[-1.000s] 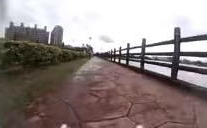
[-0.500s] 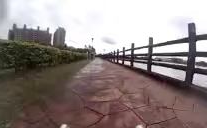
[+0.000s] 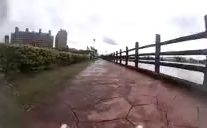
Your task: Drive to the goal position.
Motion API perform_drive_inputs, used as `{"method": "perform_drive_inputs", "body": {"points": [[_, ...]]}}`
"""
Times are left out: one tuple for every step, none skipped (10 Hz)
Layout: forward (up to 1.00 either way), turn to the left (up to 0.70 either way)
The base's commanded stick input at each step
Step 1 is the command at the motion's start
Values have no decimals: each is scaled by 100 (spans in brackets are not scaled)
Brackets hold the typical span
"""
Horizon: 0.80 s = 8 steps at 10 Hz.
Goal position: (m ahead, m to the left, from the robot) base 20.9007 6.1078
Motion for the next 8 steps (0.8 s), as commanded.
{"method": "perform_drive_inputs", "body": {"points": [[85, 1], [85, 1], [85, 1], [85, 1], [85, 1], [85, 1], [85, 1], [85, 1]]}}
